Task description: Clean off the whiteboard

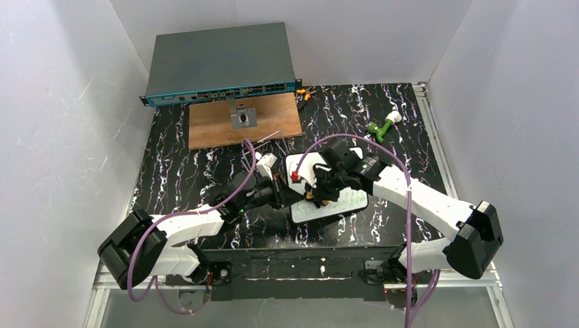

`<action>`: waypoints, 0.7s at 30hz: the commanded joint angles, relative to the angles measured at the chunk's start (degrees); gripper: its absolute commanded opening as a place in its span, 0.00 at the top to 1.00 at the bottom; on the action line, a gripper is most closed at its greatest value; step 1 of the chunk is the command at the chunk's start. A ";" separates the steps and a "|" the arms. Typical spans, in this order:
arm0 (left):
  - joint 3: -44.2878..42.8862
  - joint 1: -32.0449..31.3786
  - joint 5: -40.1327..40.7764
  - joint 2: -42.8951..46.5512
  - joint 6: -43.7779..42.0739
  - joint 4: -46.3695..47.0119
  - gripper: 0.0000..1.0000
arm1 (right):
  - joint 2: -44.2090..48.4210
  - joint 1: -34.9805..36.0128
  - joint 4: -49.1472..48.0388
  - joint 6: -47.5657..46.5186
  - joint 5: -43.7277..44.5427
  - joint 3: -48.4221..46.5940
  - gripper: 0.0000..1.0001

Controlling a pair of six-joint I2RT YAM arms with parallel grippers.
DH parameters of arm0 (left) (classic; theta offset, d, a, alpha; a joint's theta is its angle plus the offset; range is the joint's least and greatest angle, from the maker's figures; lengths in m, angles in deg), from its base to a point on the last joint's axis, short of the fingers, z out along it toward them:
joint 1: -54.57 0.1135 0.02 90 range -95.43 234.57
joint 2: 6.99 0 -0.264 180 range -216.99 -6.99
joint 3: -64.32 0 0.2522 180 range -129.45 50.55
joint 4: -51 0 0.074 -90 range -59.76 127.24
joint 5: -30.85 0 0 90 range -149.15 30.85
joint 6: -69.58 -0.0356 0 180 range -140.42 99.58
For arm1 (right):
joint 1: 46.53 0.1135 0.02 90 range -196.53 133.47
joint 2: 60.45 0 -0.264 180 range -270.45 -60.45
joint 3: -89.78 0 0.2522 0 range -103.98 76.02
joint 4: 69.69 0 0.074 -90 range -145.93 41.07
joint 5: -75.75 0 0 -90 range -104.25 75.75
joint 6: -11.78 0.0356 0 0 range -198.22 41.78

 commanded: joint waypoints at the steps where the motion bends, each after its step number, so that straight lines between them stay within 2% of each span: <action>1: -0.35 0.23 -0.53 1.61 -1.29 3.58 1.00 | 1.57 0.74 0.14 -0.51 -3.49 1.28 0.99; 4: -0.26 0.44 -0.70 1.65 -1.21 3.72 1.00 | 1.51 -1.88 -2.97 2.04 0.15 1.41 0.99; 10: 0.06 0.63 -0.98 1.78 -0.98 4.29 1.00 | 0.50 -9.96 -6.41 5.56 0.91 -0.47 0.99; 14: 0.39 0.71 -0.83 2.18 -0.83 4.42 1.00 | 0.58 -9.65 -4.23 5.01 -4.40 -0.37 0.99; 21: 0.68 0.85 -0.31 2.09 -0.25 4.90 1.00 | 1.42 -3.93 -0.74 1.69 -10.05 0.71 0.99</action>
